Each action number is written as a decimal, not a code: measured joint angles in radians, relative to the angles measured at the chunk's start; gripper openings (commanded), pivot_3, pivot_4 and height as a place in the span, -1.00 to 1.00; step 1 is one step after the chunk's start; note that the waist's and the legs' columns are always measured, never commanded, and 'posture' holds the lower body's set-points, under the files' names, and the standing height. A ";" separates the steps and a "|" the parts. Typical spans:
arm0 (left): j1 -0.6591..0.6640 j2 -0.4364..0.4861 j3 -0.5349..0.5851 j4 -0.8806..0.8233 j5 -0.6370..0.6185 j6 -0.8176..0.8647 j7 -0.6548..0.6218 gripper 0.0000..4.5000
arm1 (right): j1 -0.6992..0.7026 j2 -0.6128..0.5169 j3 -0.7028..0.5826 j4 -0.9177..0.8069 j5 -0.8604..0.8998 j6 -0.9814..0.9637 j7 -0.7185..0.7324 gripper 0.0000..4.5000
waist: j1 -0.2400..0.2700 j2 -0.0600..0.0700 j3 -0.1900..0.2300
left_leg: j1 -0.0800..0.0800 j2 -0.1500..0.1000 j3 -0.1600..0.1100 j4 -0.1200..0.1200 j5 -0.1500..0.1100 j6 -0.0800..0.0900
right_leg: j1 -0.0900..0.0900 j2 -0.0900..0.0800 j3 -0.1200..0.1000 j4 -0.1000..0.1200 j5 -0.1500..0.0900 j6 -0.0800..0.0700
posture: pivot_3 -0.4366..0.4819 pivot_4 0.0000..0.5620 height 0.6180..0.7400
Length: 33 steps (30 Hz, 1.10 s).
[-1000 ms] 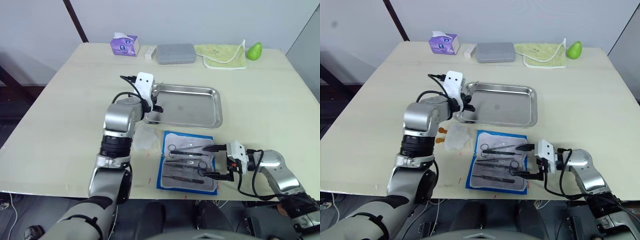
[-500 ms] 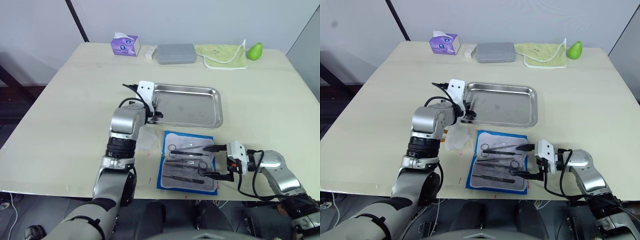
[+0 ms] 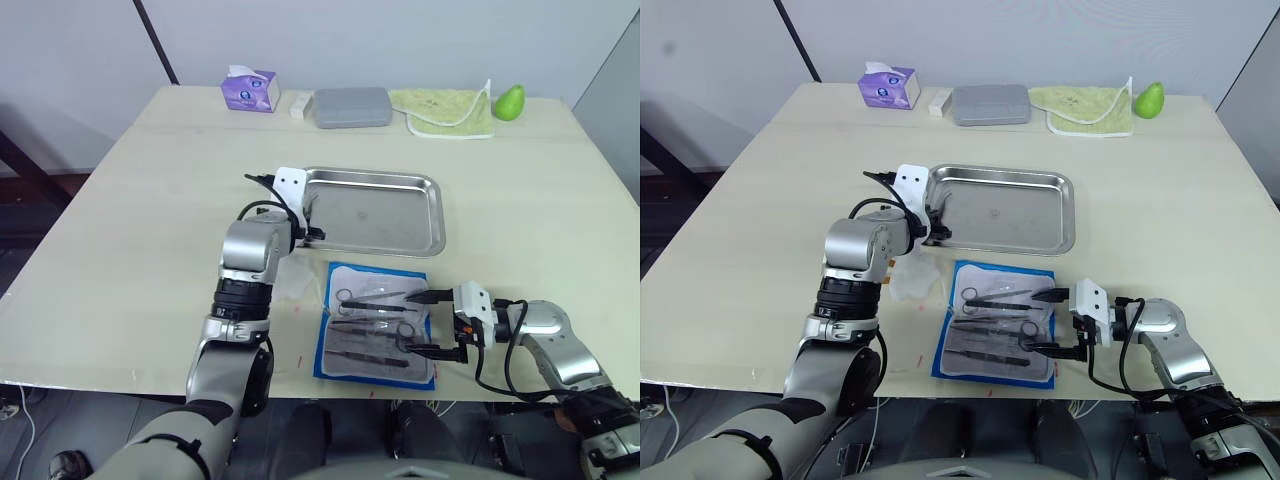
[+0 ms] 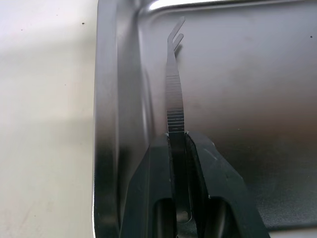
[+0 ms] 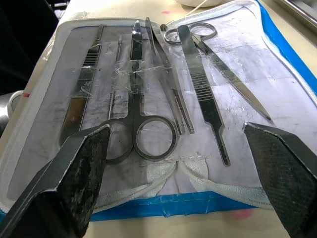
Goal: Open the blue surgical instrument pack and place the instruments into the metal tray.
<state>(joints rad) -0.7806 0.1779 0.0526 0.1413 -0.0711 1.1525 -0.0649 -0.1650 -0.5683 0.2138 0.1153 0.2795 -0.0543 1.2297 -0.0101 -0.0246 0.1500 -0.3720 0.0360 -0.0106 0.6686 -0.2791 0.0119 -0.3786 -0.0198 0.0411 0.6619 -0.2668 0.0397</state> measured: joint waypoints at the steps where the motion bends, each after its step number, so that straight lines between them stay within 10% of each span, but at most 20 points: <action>1: 0.000 0.000 0.000 0.000 -0.001 0.000 0.000 -0.27 | -0.001 0.000 0.000 0.000 0.000 0.000 0.000 1.00 | 0.000 0.000 0.000 | 0.000 0.000 0.000 0.000 0.000 0.000 | 0.000 0.000 0.000 0.000 0.000 0.000 | -0.05 -0.47 1.00; 13: 0.023 0.005 0.022 -0.154 -0.086 0.034 -0.080 -0.10 | -0.008 0.001 0.003 0.003 0.000 0.000 0.001 1.00 | -0.002 0.000 0.000 | 0.000 0.000 0.000 0.000 0.000 -0.001 | 0.000 0.000 0.000 0.000 0.000 0.000 | -0.05 -0.47 1.00; 21: 0.236 0.248 0.049 -0.428 -0.404 -0.131 -0.596 -0.10 | -0.016 0.005 -0.004 0.014 0.002 -0.002 0.007 1.00 | -0.001 0.002 0.001 | 0.001 0.001 0.000 -0.001 0.002 -0.006 | 0.000 -0.002 0.000 0.000 0.000 0.000 | -0.05 -0.47 1.00; 33: 0.436 0.436 0.106 -0.383 -0.534 -0.484 -1.018 -0.10 | -0.008 0.081 -0.024 0.093 0.022 -0.091 0.009 1.00 | -0.011 -0.001 0.001 | 0.003 0.002 0.003 -0.003 0.001 -0.004 | 0.000 0.002 0.002 -0.001 -0.001 -0.001 | -0.05 -0.47 1.00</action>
<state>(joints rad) -0.3447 0.6141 0.1590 -0.2419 -0.6050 0.6686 -1.0832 -0.1729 -0.4872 0.1895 0.2086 0.3019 -0.1452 1.2389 -0.0214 -0.0251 0.1507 -0.3687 0.0378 -0.0076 0.6657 -0.2781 0.0076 -0.3784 -0.0179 0.0433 0.6613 -0.2676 0.0383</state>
